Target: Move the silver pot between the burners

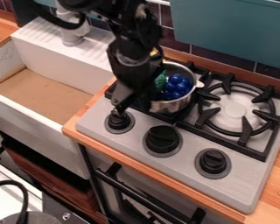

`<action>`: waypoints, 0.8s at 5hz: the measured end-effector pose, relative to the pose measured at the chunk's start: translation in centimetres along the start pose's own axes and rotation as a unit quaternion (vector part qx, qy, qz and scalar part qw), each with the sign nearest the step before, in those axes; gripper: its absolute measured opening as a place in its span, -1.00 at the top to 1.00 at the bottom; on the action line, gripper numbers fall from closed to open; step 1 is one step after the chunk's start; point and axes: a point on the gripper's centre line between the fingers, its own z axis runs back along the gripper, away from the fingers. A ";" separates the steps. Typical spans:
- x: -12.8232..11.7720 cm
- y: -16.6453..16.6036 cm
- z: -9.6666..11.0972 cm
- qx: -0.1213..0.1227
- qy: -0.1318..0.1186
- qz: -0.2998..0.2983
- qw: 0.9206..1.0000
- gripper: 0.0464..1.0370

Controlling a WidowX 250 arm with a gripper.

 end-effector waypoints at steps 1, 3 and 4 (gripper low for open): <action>-0.9 -0.1 0.1 0.001 -0.007 0.032 0.999 0.98; -2.6 0.3 -0.3 0.018 -0.004 0.086 0.996 0.98; -3.5 0.0 -0.2 0.011 -0.006 0.093 0.996 0.98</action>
